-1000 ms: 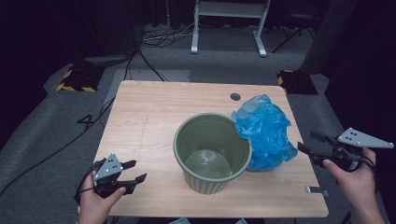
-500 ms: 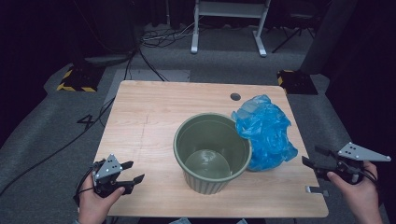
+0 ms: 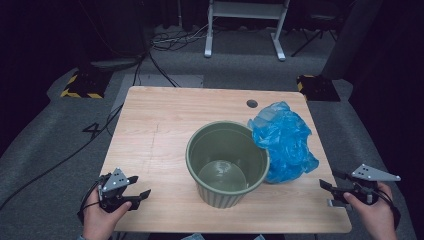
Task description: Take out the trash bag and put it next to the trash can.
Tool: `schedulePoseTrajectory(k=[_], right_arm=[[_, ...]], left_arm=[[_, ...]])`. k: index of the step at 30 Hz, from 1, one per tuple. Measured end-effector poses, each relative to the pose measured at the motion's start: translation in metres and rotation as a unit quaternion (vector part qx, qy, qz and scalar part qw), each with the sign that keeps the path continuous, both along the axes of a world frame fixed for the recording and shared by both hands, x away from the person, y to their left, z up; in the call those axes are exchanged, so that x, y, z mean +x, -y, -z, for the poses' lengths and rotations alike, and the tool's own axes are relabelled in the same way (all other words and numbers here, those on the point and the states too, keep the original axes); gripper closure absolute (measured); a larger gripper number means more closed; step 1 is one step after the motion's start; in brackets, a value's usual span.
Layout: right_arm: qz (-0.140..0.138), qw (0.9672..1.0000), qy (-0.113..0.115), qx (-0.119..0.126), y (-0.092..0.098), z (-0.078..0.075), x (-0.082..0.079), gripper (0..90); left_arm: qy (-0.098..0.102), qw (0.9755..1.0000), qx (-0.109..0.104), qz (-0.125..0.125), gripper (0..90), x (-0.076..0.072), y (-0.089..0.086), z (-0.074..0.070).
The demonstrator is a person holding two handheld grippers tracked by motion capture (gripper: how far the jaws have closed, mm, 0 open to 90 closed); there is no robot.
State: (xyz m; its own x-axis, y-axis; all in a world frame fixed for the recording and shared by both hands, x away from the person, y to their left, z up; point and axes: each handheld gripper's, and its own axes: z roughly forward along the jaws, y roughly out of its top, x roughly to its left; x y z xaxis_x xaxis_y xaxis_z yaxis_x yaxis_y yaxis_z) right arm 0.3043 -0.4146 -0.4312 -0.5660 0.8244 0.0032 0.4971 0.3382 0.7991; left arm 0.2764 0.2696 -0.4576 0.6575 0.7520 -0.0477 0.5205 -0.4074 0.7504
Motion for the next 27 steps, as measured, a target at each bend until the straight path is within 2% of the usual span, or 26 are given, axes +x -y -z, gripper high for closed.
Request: schedulePoseTrajectory(k=[7, 11, 15, 22, 27], right_arm=[[0.010, 0.9997, -0.021, 0.003, 0.006, 0.027, 0.001, 30.7], [0.012, 0.9997, -0.023, -0.003, 0.008, 0.037, 0.001, 30.0], [0.011, 0.9995, -0.025, -0.018, 0.007, 0.045, 0.000, 29.0], [0.012, 0.9993, -0.029, -0.020, 0.001, 0.059, 0.000, 26.8], [0.016, 0.9992, -0.027, -0.026, -0.005, 0.064, 0.002, 24.2]], left_arm=[[-0.015, 0.9998, 0.002, -0.009, 31.3, 0.002, -0.007, 0.010], [-0.024, 0.9996, 0.003, -0.014, 30.6, 0.002, -0.010, 0.018], [-0.031, 0.9993, 0.007, -0.022, 28.6, 0.004, -0.014, 0.024], [-0.045, 0.9985, 0.024, -0.022, 23.7, 0.009, -0.019, 0.036], [-0.040, 0.9985, 0.025, -0.026, 19.9, 0.012, -0.021, 0.041]])
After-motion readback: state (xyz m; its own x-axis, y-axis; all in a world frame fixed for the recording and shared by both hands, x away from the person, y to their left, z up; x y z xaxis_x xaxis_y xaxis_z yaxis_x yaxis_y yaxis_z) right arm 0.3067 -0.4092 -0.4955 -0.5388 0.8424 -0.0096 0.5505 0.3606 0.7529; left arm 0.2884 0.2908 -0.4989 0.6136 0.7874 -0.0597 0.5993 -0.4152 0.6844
